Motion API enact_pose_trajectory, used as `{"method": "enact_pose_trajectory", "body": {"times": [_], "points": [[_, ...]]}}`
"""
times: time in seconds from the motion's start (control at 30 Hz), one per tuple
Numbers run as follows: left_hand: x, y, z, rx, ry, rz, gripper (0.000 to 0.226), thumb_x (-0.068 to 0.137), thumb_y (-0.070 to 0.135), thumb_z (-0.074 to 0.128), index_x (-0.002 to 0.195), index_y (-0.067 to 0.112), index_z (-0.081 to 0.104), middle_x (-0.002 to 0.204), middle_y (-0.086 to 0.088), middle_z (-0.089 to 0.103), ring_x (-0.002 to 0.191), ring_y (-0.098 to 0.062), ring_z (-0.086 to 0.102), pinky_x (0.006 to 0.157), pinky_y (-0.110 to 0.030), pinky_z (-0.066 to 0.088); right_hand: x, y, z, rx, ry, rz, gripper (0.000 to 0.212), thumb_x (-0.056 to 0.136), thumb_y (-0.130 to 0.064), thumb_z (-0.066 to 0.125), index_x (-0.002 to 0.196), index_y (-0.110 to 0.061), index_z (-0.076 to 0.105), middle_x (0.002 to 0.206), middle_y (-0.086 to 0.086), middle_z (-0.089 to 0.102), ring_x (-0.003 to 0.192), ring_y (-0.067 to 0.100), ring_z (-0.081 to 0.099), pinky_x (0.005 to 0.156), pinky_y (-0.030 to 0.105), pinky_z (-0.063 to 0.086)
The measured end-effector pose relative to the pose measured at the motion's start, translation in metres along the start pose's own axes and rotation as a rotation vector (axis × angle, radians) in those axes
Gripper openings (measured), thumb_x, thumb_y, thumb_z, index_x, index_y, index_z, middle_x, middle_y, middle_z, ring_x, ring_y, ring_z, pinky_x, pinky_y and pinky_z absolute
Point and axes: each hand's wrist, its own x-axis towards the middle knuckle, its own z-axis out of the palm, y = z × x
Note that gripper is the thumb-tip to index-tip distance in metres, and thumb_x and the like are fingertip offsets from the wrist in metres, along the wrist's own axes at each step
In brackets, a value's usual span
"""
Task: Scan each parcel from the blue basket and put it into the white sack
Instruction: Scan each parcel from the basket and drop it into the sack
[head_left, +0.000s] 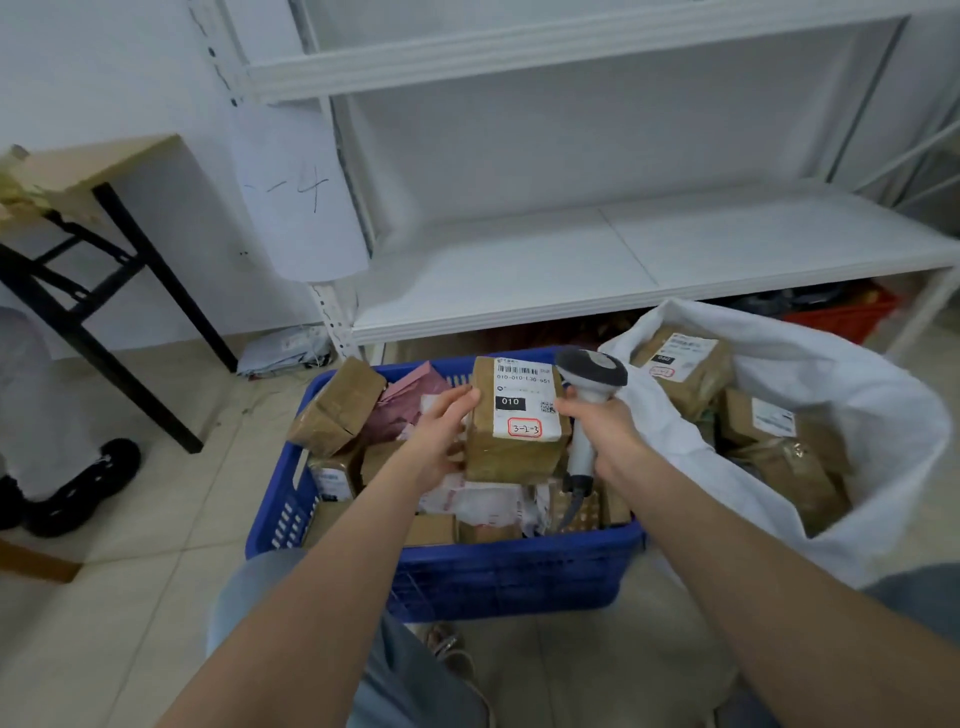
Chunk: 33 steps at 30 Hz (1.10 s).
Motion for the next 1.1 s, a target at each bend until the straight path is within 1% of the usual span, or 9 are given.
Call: {"method": "enact_pose_trajectory", "body": {"times": [0.1, 0.2, 0.3, 0.4, 0.53, 0.6, 0.7, 0.77, 1.1], "points": [[0.001, -0.007, 0.012, -0.059, -0.073, -0.078, 0.065, 0.075, 0.040, 0.075, 0.132, 0.038, 0.044, 0.128, -0.018, 0.056, 0.114, -0.038, 0.055, 0.090, -0.053, 0.050, -0.001, 0.004, -0.016, -0.082, 0.022, -0.028, 0.036, 0.078, 0.000, 0.072, 0.113, -0.006, 0.065, 0.106, 0.009, 0.072, 0.095, 0.024, 0.069, 0.094, 0.045, 0.053], [-0.003, -0.010, 0.017, -0.047, -0.146, -0.157, 0.082, 0.068, 0.033, 0.076, 0.140, 0.036, 0.038, 0.130, -0.016, 0.052, 0.114, -0.037, 0.053, 0.076, -0.057, 0.051, -0.005, 0.007, -0.030, -0.141, 0.018, -0.037, 0.036, 0.080, 0.001, 0.069, 0.115, -0.005, 0.063, 0.105, 0.006, 0.072, 0.092, 0.019, 0.068, 0.091, 0.039, 0.054], [-0.003, -0.015, 0.021, 0.012, -0.181, -0.200, 0.072, 0.072, 0.023, 0.070, 0.138, 0.023, 0.043, 0.127, -0.012, 0.054, 0.108, -0.033, 0.054, 0.086, -0.061, 0.045, -0.009, 0.008, -0.041, -0.163, 0.008, -0.037, 0.036, 0.081, 0.002, 0.067, 0.117, -0.003, 0.062, 0.104, 0.007, 0.072, 0.089, 0.018, 0.068, 0.080, 0.034, 0.056], [-0.002, -0.024, 0.029, 0.063, -0.157, -0.151, 0.069, 0.080, 0.018, 0.065, 0.142, 0.021, 0.038, 0.118, -0.008, 0.057, 0.103, -0.028, 0.057, 0.086, -0.053, 0.049, -0.021, 0.013, -0.046, -0.157, 0.021, -0.063, 0.025, 0.084, -0.001, 0.066, 0.108, -0.007, 0.063, 0.089, -0.001, 0.070, 0.077, 0.010, 0.066, 0.064, 0.024, 0.051], [-0.003, -0.040, 0.034, 0.111, -0.079, -0.076, 0.084, 0.081, 0.010, 0.065, 0.149, 0.032, 0.021, 0.125, -0.007, 0.053, 0.113, -0.028, 0.051, 0.093, -0.054, 0.045, -0.043, 0.025, -0.053, -0.108, 0.073, -0.036, 0.014, 0.082, -0.005, 0.068, 0.095, 0.000, 0.069, 0.080, 0.009, 0.073, 0.066, 0.018, 0.066, 0.067, 0.034, 0.057], [-0.003, -0.047, 0.032, 0.128, -0.077, -0.040, 0.087, 0.080, 0.009, 0.066, 0.150, 0.033, 0.021, 0.127, -0.008, 0.054, 0.113, -0.028, 0.052, 0.091, -0.051, 0.046, -0.060, 0.029, -0.056, -0.064, 0.055, 0.028, 0.010, 0.084, -0.007, 0.067, 0.092, -0.001, 0.068, 0.066, 0.008, 0.067, 0.051, 0.015, 0.055, 0.056, 0.030, 0.049], [-0.004, -0.052, 0.033, 0.110, -0.062, 0.006, 0.082, 0.081, 0.004, 0.064, 0.148, 0.031, 0.026, 0.123, -0.007, 0.057, 0.106, -0.023, 0.056, 0.084, -0.042, 0.049, -0.081, 0.035, -0.058, -0.027, 0.030, 0.074, 0.007, 0.086, -0.010, 0.067, 0.089, -0.003, 0.068, 0.053, 0.004, 0.060, 0.045, 0.013, 0.049, 0.051, 0.028, 0.045], [-0.004, -0.054, 0.035, 0.112, -0.042, 0.028, 0.079, 0.083, 0.002, 0.063, 0.147, 0.030, 0.027, 0.120, -0.006, 0.058, 0.101, -0.018, 0.057, 0.074, -0.033, 0.047, -0.091, 0.039, -0.057, -0.029, 0.018, 0.079, 0.008, 0.087, -0.013, 0.068, 0.088, -0.005, 0.067, 0.052, 0.003, 0.059, 0.046, 0.013, 0.050, 0.050, 0.027, 0.046], [-0.003, -0.062, 0.034, 0.148, 0.012, 0.053, 0.080, 0.082, 0.005, 0.066, 0.148, 0.030, 0.028, 0.122, -0.009, 0.060, 0.101, -0.019, 0.060, 0.071, -0.033, 0.049, -0.106, 0.046, -0.052, -0.073, 0.050, 0.090, 0.013, 0.085, -0.012, 0.068, 0.088, 0.000, 0.068, 0.055, 0.005, 0.060, 0.045, 0.013, 0.049, 0.049, 0.025, 0.048]]}}
